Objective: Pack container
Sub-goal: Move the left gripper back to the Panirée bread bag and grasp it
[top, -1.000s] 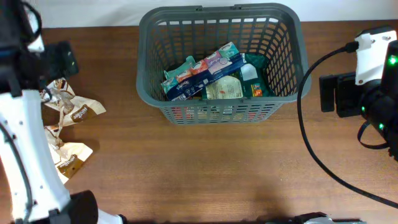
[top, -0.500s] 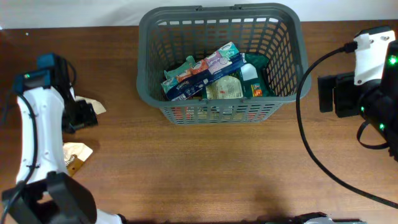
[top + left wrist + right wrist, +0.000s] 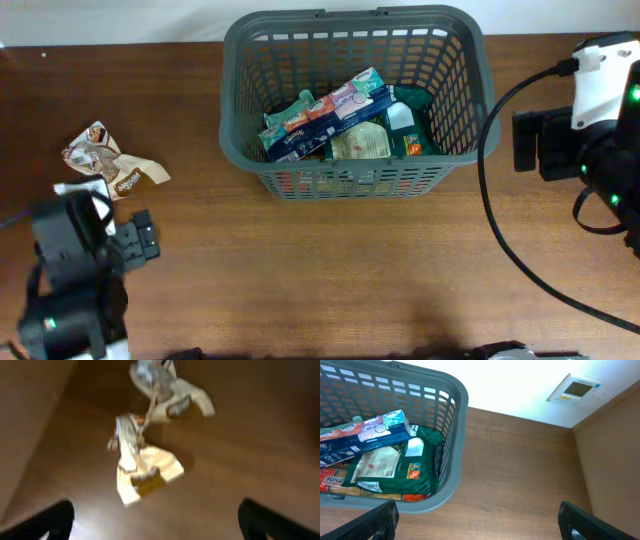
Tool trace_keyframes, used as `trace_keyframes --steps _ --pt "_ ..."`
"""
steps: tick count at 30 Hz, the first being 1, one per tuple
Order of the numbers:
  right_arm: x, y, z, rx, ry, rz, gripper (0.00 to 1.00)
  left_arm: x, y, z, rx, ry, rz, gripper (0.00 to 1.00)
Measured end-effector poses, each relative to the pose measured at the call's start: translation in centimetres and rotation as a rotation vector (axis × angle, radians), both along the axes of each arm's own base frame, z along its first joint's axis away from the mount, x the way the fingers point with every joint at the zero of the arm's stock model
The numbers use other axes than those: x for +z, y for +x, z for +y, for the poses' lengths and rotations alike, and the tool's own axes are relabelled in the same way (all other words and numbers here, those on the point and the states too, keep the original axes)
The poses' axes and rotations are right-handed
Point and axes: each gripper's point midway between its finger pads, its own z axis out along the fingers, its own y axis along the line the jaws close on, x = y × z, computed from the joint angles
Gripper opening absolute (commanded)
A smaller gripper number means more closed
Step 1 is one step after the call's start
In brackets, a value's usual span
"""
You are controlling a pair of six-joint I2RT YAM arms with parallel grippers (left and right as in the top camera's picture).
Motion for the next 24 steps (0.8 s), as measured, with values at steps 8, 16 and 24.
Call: trace_keyframes --steps 8,16,24 --pt "0.0 0.0 0.0 0.0 0.001 0.0 0.99 -6.0 1.5 2.0 -0.006 0.016 0.109 0.99" --pt "-0.1 -0.2 0.0 0.001 -0.001 0.004 0.99 -11.8 1.4 8.0 0.135 -0.225 0.165 0.99" --pt "0.0 -0.6 -0.1 0.001 -0.001 0.006 0.99 -16.2 2.1 11.3 0.177 -0.325 0.178 0.99"
